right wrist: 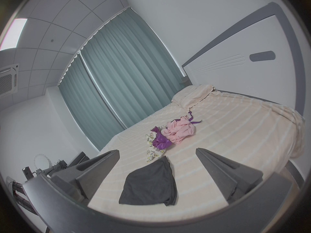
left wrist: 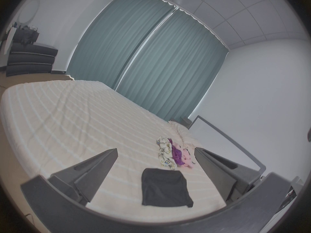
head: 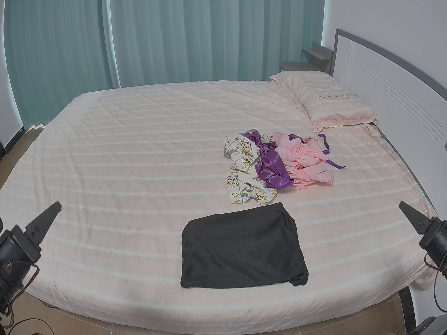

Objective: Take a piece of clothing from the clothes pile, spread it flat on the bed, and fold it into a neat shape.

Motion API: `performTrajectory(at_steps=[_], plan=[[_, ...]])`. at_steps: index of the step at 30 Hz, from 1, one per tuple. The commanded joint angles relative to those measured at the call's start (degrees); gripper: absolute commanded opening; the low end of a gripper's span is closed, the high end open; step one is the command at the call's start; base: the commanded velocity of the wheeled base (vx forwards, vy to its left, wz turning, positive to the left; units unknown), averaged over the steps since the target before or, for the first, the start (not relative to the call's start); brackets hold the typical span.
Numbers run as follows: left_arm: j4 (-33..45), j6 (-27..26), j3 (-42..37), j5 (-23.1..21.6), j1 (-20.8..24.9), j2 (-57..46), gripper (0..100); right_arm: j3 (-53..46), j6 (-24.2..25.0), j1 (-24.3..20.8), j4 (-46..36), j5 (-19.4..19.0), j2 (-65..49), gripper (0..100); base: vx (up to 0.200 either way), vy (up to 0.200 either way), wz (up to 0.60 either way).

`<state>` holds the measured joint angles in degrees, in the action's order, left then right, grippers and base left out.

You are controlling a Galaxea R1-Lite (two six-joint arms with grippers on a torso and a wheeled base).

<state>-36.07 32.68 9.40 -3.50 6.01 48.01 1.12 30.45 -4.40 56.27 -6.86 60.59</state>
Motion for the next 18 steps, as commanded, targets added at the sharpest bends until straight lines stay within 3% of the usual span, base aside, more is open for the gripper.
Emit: performTrajectory(at_steps=[1,4,9,15,18], plan=[[19.02,-5.96,-1.4,1.21,-0.3,-25.07,100,-1.12,-2.41,0.97,-20.94,0.27,-28.16,100,0.0,0.0,0.0],[29.66,-10.62,-1.31,3.32,-0.56,-35.35,100,-0.77,-3.38,1.15,-36.58,0.45,-44.06,100,0.0,0.0,0.0],[34.93,-13.26,-1.58,6.84,-1.09,-43.44,100,1.78,-8.74,3.43,-55.39,0.18,-58.83,100,0.0,0.0,0.0],[34.75,-14.31,-2.19,11.58,-1.44,-43.44,100,1.25,-12.43,4.58,-56.97,0.45,-60.59,100,0.0,0.0,0.0],[34.58,-18.36,-2.81,14.57,-2.14,-43.52,100,1.08,-18.76,4.58,-56.97,1.06,-60.59,100,0.0,0.0,0.0]])
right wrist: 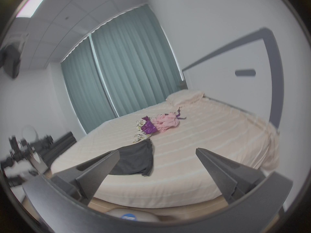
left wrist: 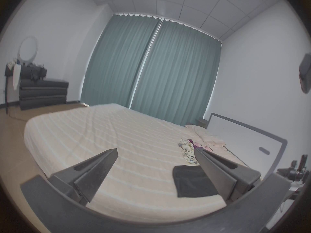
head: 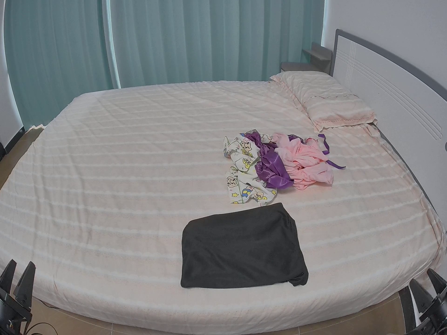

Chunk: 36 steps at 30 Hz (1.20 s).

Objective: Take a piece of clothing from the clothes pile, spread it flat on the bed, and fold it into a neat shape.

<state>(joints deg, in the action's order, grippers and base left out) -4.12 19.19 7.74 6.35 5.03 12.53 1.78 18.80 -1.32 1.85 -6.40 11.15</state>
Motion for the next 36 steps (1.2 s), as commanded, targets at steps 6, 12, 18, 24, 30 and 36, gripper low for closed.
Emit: performTrajectory(at_steps=[6,12,18,24,30,36], plan=[[1.92,-15.94,-4.75,3.93,-5.21,-12.53,100,-0.11,-16.69,1.49,-1.94,5.17,-11.15,100,0.0,0.0,0.0],[-2.38,-19.8,-7.74,6.92,-5.21,-12.53,100,-0.11,-16.86,1.49,-1.85,6.75,-11.15,100,0.0,0.0,0.0],[-0.89,-20.15,-7.74,6.74,-5.21,-12.53,100,-0.29,-20.91,1.49,-1.33,11.76,-11.15,100,0.0,0.0,0.0],[0.34,-20.15,-7.74,6.66,-5.21,-12.53,100,-1.6,-23.19,1.49,1.66,20.37,-11.07,100,0.0,0.0,0.0],[0.6,-19.72,-7.74,5.87,-5.21,-12.53,100,-1.43,-22.84,1.49,1.4,25.47,-11.07,100,0.0,0.0,0.0],[1.48,-19.19,-7.74,3.05,-5.21,-12.53,100,-1.43,-21.7,1.49,0.96,23.54,-11.07,100,0.0,0.0,0.0]])
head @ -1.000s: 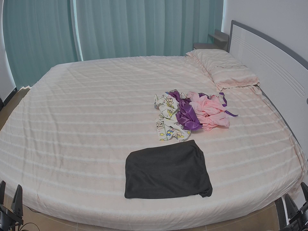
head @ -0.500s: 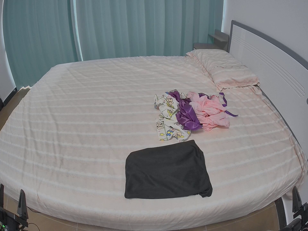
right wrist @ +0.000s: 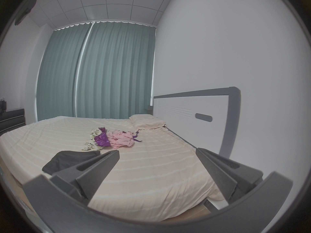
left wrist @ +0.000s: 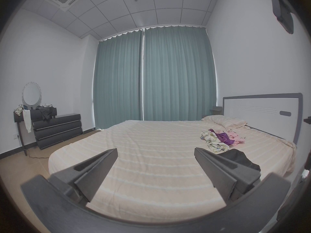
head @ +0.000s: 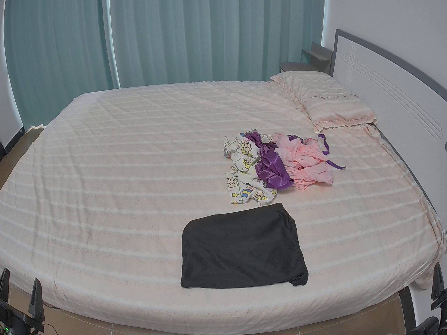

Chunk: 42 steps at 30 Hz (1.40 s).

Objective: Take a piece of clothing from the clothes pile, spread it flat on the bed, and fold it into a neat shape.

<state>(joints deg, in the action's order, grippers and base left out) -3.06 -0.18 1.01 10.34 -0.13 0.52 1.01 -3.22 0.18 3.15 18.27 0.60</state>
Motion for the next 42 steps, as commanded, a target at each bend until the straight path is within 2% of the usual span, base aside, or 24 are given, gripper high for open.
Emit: performTrajectory(at_steps=[1,2,6,7,8,9,10,14,17,21,42], plan=[[0.42,0.97,-1.01,-1.2,-0.04,-0.52,100,-0.66,0.58,-0.01,-0.42,-2.1,-0.51,100,0.0,0.0,0.0],[0.42,1.06,-1.01,-1.2,-0.04,-0.52,100,-0.66,0.58,-0.01,-0.51,-2.28,-0.51,100,0.0,0.0,0.0],[0.51,3.87,-1.01,-4.27,0.05,-0.52,100,-0.92,2.08,-0.01,0.02,-10.01,-0.51,100,0.0,0.0,0.0],[0.51,3.87,-1.01,-4.27,0.05,-0.52,100,-0.92,2.08,-0.01,0.02,-10.01,-0.51,100,0.0,0.0,0.0],[1.04,4.67,-1.01,-6.03,0.05,-0.52,100,-0.92,4.62,-0.01,-0.77,-14.67,-0.6,100,0.0,0.0,0.0],[1.48,4.58,-1.01,-6.29,0.05,-0.52,100,-0.92,5.15,-0.01,-2.44,-16.87,-0.51,100,0.0,0.0,0.0],[1.57,4.49,-0.92,-6.38,0.05,-0.52,100,-0.92,4.98,-0.09,-3.06,-17.39,-0.6,100,0.0,0.0,0.0],[1.74,3.79,-1.01,-6.82,0.05,-0.52,100,-0.84,3.48,-0.01,-3.58,-17.57,-0.51,100,0.0,0.0,0.0],[2.8,1.85,-1.01,-9.37,0.05,-0.52,100,-0.92,3.57,-0.01,-3.41,-17.66,-0.51,100,0.0,0.0,0.0],[2.97,0.18,-1.01,-10.6,0.05,-0.52,100,-0.92,3.83,-0.01,-3.32,-17.39,-0.51,100,0.0,0.0,0.0],[3.06,0.27,-1.01,-9.81,0.05,-0.52,100,-1.01,3.75,-0.09,-3.23,-17.31,-0.6,100,0.0,0.0,0.0]])
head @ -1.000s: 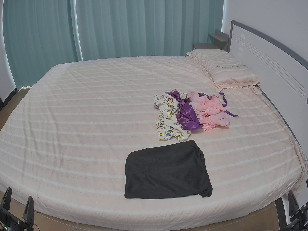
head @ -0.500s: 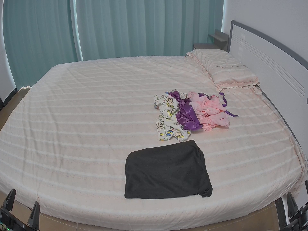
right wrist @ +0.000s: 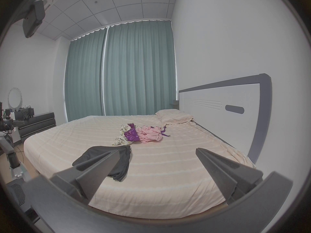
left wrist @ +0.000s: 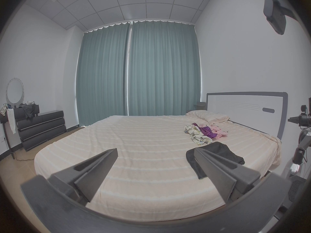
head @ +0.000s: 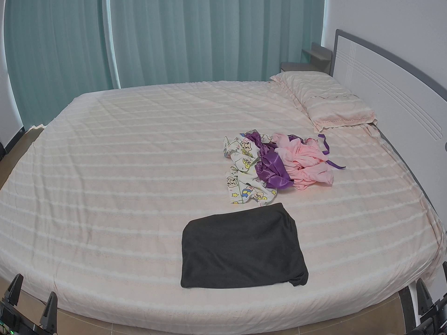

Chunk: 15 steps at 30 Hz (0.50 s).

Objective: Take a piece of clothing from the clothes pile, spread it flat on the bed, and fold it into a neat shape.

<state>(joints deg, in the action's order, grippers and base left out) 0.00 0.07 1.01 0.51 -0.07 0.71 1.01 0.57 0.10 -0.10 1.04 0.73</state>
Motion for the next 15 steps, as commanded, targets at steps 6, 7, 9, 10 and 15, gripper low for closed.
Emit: performTrajectory(at_steps=[6,7,9,10,15], plan=[[0.0,0.01,-1.01,-0.07,-0.01,-0.71,100,-1.01,-0.22,-0.01,0.01,-0.51,-0.73,100,0.0,0.0,0.0],[0.0,0.01,-1.01,-0.16,-0.01,-0.71,100,-0.92,-0.13,-0.01,0.01,-0.51,-0.73,100,0.0,0.0,0.0],[0.0,0.01,-1.01,-0.16,-0.01,-0.71,100,-0.92,-0.13,-0.01,0.01,-0.51,-0.73,100,0.0,0.0,0.0],[0.0,-0.07,-1.01,-0.16,-0.01,-0.71,100,-0.92,-0.13,-0.01,0.01,-0.51,-0.73,100,0.0,0.0,0.0],[0.0,-0.07,-1.01,-0.16,-0.01,-0.71,100,-0.92,-0.13,-0.01,0.01,-0.6,-0.73,100,0.0,0.0,0.0]])
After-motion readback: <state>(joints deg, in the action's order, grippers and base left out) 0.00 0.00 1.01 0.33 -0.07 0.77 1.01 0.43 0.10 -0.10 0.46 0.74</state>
